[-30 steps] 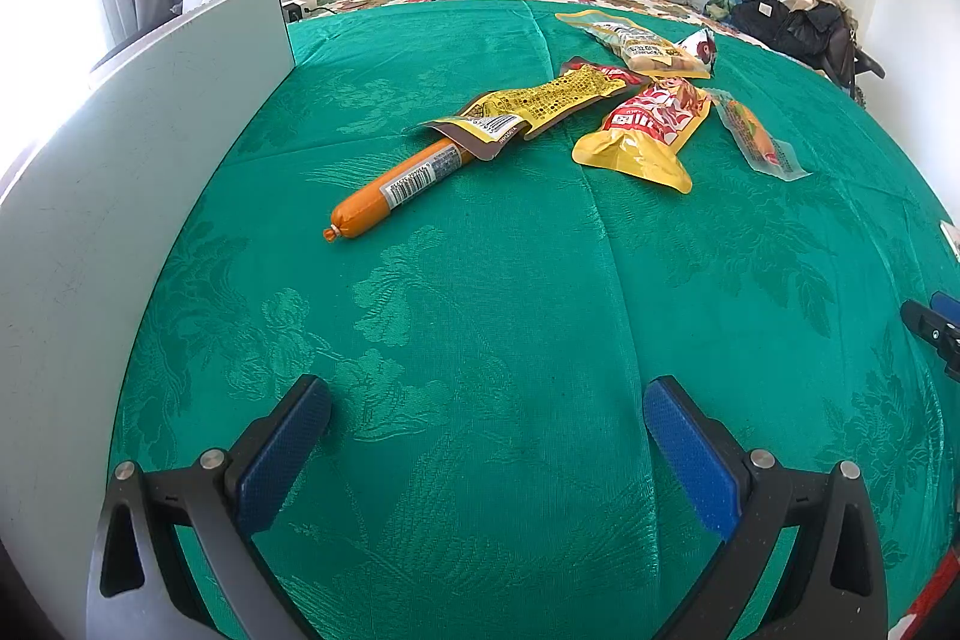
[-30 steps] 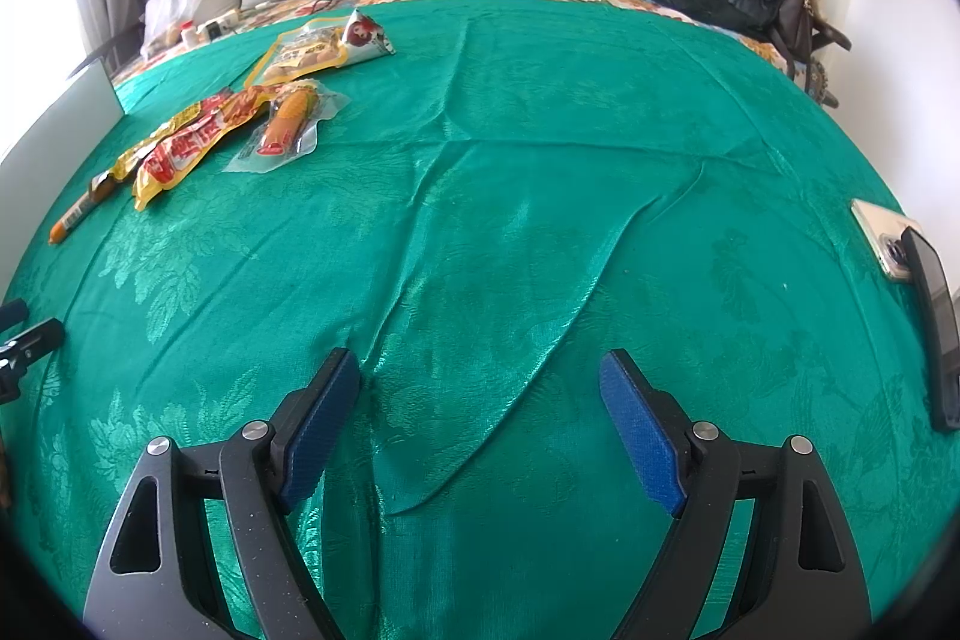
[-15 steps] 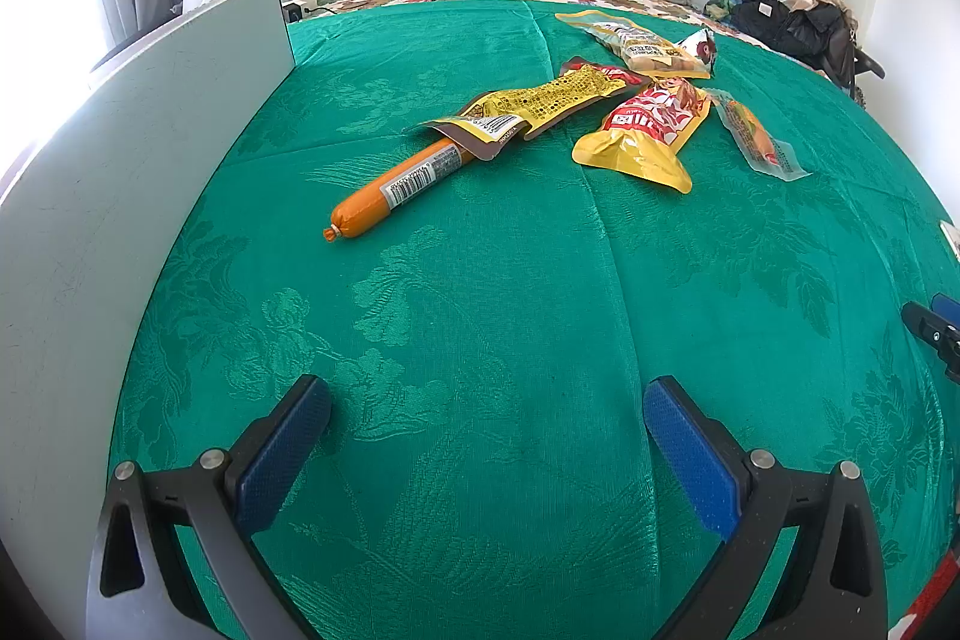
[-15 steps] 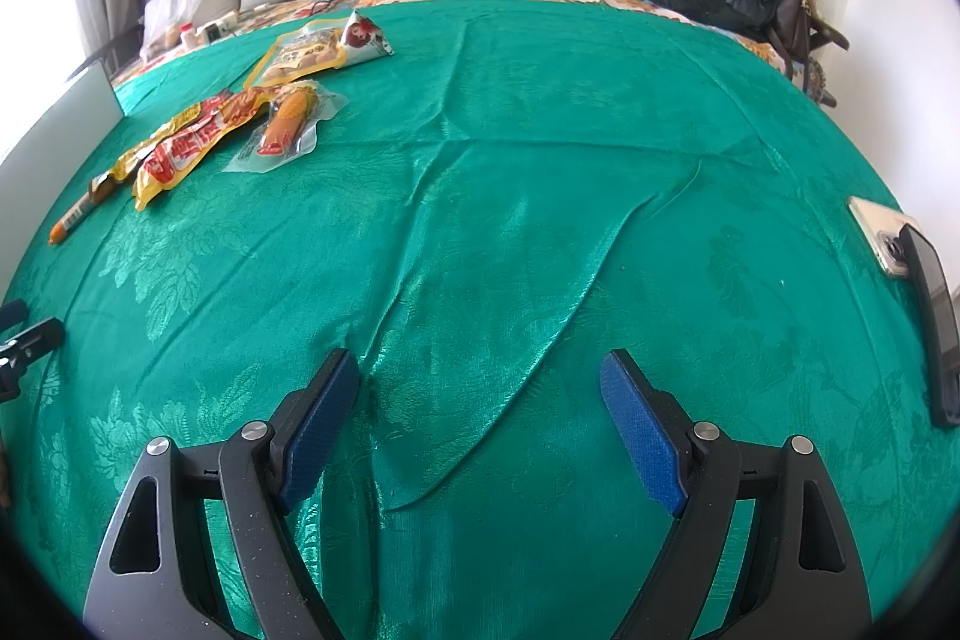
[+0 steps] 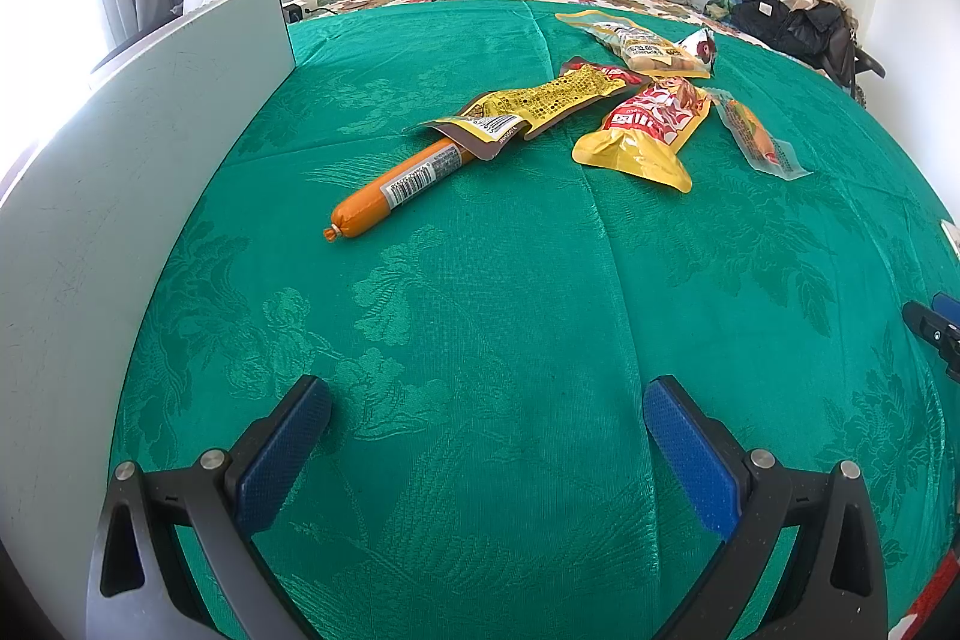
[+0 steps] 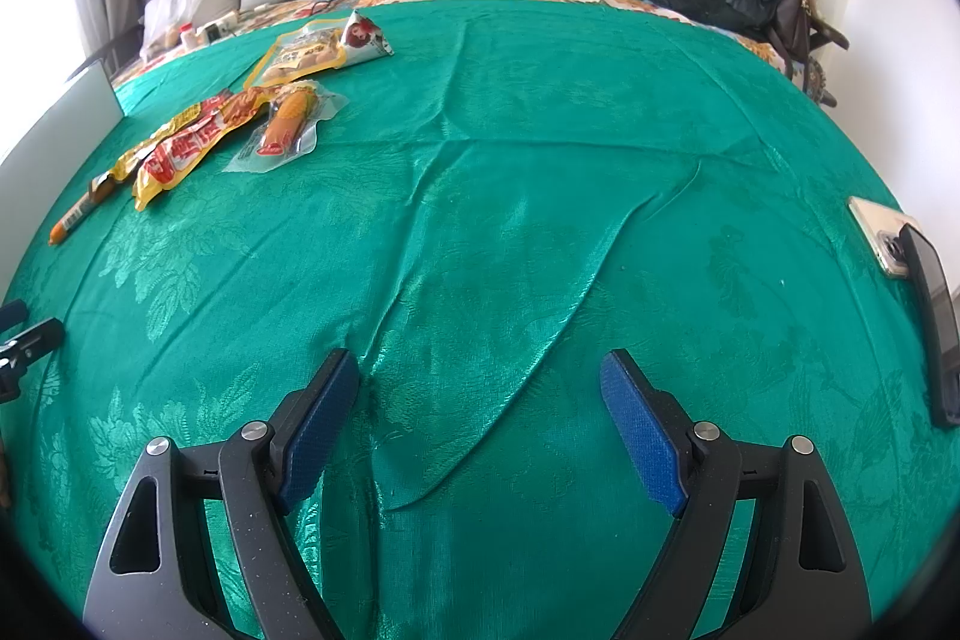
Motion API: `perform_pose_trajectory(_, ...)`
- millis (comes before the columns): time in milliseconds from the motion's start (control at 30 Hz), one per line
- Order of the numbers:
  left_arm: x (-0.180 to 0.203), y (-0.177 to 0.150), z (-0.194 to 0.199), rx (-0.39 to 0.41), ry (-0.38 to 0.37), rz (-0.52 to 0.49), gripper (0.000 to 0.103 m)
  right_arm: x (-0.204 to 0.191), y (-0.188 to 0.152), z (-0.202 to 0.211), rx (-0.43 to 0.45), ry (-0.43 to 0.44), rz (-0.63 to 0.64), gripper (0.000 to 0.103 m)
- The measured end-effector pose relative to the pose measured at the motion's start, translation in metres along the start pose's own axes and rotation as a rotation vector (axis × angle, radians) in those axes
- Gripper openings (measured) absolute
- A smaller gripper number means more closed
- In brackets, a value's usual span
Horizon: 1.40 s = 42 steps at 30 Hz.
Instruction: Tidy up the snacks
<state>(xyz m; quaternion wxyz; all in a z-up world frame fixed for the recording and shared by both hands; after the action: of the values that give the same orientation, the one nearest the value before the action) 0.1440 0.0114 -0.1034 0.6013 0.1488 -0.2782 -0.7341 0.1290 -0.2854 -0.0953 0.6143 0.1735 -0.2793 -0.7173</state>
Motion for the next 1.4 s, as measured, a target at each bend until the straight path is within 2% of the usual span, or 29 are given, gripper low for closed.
perform_pose_trajectory(133,0.0,0.001,0.0,-0.008,-0.006,-0.003,0.103,0.0,0.0,0.0,0.0,0.0,0.0,0.085)
perform_pose_trajectory(233,-0.002,0.012,-0.003,-0.089,-0.04,-0.014,0.103,0.0,0.0,0.0,0.0,0.0,0.0,0.086)
perform_pose_trajectory(333,-0.01,0.039,0.0,-0.093,-0.054,-0.018,0.103,0.0,0.0,0.0,0.0,0.0,0.0,0.086)
perform_pose_trajectory(400,-0.015,0.061,-0.003,-0.088,-0.022,-0.058,0.103,0.0,0.0,0.0,0.0,0.0,0.0,0.086)
perform_pose_trajectory(467,-0.024,0.08,-0.014,-0.118,0.004,-0.068,0.103,0.0,0.0,0.0,0.0,0.0,0.0,0.086)
perform_pose_trajectory(533,-0.039,0.091,-0.028,-0.156,-0.015,-0.035,0.101,0.0,0.0,0.0,0.0,0.0,-0.001,0.086)
perform_pose_trajectory(600,-0.049,0.095,-0.04,-0.192,-0.037,0.006,0.09,0.0,0.0,0.001,0.0,0.0,-0.001,0.086)
perform_pose_trajectory(667,-0.052,0.094,-0.046,-0.209,-0.042,0.018,0.07,0.0,0.0,0.0,-0.001,0.0,-0.001,0.086)
perform_pose_trajectory(700,-0.049,0.094,-0.044,-0.192,-0.049,0.0,0.058,0.0,0.001,0.0,-0.001,0.0,0.0,0.086)
perform_pose_trajectory(733,-0.046,0.092,-0.041,-0.18,-0.046,-0.013,0.035,0.0,0.0,0.001,0.0,0.0,-0.001,0.086)
perform_pose_trajectory(767,-0.045,0.091,-0.039,-0.185,-0.062,-0.007,0.023,0.0,0.0,0.001,0.0,0.0,0.0,0.086)
perform_pose_trajectory(833,-0.042,0.083,-0.031,-0.19,-0.121,0.034,0.016,0.0,0.001,0.0,-0.001,0.0,-0.001,0.086)
perform_pose_trajectory(1033,-0.029,0.03,0.009,-0.191,-0.158,0.099,0.016,0.0,0.0,0.001,-0.001,0.0,-0.001,0.086)
perform_pose_trajectory(1100,-0.026,0.018,0.018,-0.167,-0.139,0.098,0.02,0.0,0.001,0.0,-0.001,0.0,-0.001,0.086)
perform_pose_trajectory(1133,-0.026,0.015,0.019,-0.153,-0.128,0.095,0.036,0.0,0.001,0.0,-0.001,0.0,-0.001,0.086)
perform_pose_trajectory(1167,-0.027,0.015,0.019,-0.141,-0.115,0.095,0.066,0.0,0.001,0.0,-0.001,0.0,-0.001,0.086)
perform_pose_trajectory(1200,-0.03,0.015,0.018,-0.119,-0.087,0.098,0.078,0.0,0.001,0.001,-0.001,0.0,-0.001,0.086)
perform_pose_trajectory(1233,-0.032,0.015,0.019,-0.081,-0.058,0.1,0.085,0.0,0.0,0.001,-0.001,0.0,-0.001,0.086)
perform_pose_trajectory(1267,-0.035,0.018,0.017,-0.055,-0.037,0.1,0.085,0.0,0.0,0.001,-0.001,0.0,-0.001,0.086)
perform_pose_trajectory(1367,-0.049,0.023,0.001,-0.055,0.012,0.132,0.086,0.0,0.0,0.001,-0.001,0.0,-0.001,0.086)
perform_pose_trajectory(1400,-0.049,0.024,-0.001,-0.032,0.04,0.115,0.087,0.0,0.0,0.001,-0.001,0.0,-0.001,0.086)
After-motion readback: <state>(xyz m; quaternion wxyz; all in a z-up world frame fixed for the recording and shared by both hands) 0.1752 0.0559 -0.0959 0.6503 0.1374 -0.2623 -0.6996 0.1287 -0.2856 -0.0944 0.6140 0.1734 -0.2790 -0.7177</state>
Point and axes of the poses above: each gripper's, at about its wrist camera, not at the fingertips, and z roughly against the way its jaws point, x to its right, y to its top, the point moved 1 cm from there along -z, roughly the way its jaws point, and after that the axes turned 8 degrees about -y, right-handed, at the moved point
